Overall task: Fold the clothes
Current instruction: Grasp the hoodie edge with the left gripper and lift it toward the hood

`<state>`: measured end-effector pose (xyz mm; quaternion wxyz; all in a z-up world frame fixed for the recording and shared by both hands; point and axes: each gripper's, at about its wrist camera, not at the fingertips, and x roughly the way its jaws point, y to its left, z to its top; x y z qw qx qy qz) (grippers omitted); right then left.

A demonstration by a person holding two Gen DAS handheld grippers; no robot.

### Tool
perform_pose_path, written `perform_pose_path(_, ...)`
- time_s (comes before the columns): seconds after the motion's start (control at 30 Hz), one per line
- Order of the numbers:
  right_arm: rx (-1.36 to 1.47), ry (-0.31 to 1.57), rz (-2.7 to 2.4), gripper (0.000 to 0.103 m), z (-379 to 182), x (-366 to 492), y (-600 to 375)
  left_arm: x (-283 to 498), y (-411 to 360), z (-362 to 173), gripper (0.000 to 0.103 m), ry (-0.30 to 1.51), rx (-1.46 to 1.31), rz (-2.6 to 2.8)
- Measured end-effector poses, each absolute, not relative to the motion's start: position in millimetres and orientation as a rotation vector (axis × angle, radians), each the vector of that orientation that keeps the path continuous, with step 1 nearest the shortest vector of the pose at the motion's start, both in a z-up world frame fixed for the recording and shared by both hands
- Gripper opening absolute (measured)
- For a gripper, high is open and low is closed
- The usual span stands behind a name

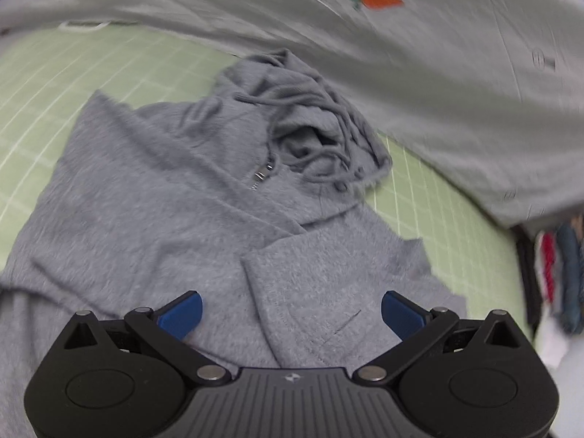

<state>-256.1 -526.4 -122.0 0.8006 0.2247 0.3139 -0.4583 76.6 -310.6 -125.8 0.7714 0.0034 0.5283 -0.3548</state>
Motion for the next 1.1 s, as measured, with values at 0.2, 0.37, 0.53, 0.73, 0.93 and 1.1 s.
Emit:
perform_pose_path(0.2, 0.476, 0.714, -0.915, 0.103, -133.2, -243.7, -529.8, 74.6, -330.1, -134.9, 0.076, 1.15, 0.051, -0.801)
perform_pose_path(0.37, 0.463, 0.743, -0.876, 0.103, -138.3, -233.3, -527.7, 67.1, -337.4, -136.2, 0.045, 1.104, 0.138, -0.784)
perform_pose_path(0.53, 0.418, 0.763, -0.862, 0.103, -137.7, -228.5, -518.5, 72.2, -320.2, -130.1, 0.012, 1.074, 0.067, -0.775)
perform_pose_path(0.73, 0.381, 0.776, -0.852, 0.103, -131.1, -226.5, -497.5, 73.0, -299.3, -112.3, 0.008, 1.015, -0.039, -0.825)
perform_pose_path(0.93, 0.355, 0.786, -0.848, 0.103, -126.7, -220.2, -466.9, 73.6, -274.7, -85.7, 0.008, 0.963, -0.092, -0.856)
perform_pose_path(1.1, 0.349, 0.774, -0.838, 0.103, -121.9, -204.6, -437.9, 86.8, -240.1, -60.7, 0.008, 0.894, -0.117, -0.872)
